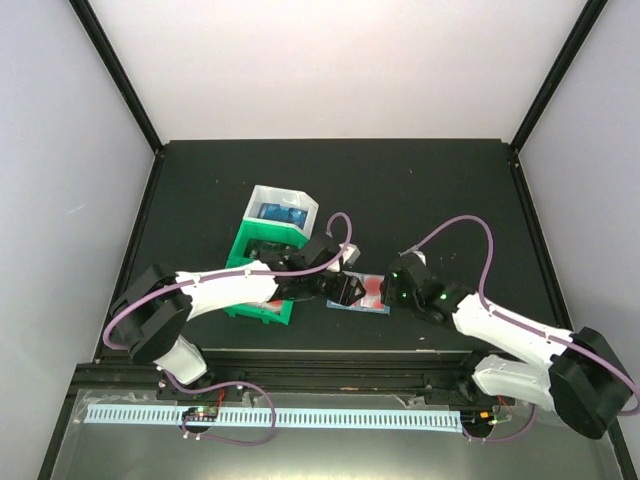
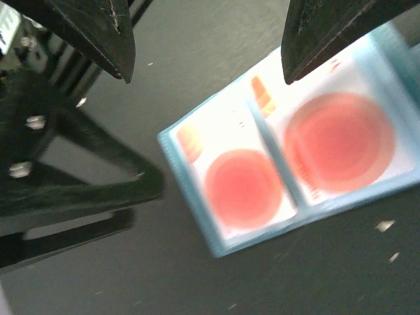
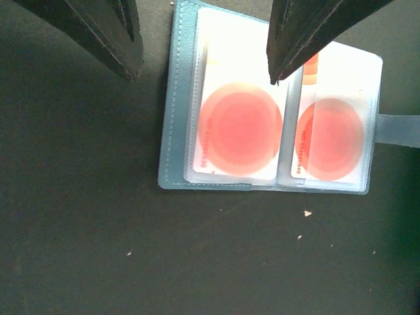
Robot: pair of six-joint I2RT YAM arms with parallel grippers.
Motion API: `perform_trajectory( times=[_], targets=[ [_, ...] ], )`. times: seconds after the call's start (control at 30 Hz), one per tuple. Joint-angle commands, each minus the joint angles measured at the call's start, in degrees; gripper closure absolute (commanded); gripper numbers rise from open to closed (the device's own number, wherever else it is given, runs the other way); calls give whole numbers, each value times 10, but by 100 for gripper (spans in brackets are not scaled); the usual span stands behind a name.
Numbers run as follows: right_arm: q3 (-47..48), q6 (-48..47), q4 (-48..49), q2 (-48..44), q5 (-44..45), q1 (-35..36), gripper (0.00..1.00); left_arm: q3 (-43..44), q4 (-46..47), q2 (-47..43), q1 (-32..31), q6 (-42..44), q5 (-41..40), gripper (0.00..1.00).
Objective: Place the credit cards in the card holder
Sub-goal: Insert the credit card into the card holder.
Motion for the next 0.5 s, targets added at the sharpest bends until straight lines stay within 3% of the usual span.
perform_trajectory(
  times=[0.0, 0.13, 0.33, 0.47],
  targets=[
    [35, -10, -20, 42, 11, 14, 47, -37, 3, -7, 15, -28, -38, 40],
    [77, -23, -19, 106, 9, 30, 53, -38, -11, 2, 23, -47, -73, 55],
    [109, -24, -8, 168, 9, 62, 53, -59, 18, 6, 41, -64, -72, 56],
    [111, -57, 33, 192, -52, 67, 64, -59, 32, 25, 45, -69, -52, 69]
  ],
)
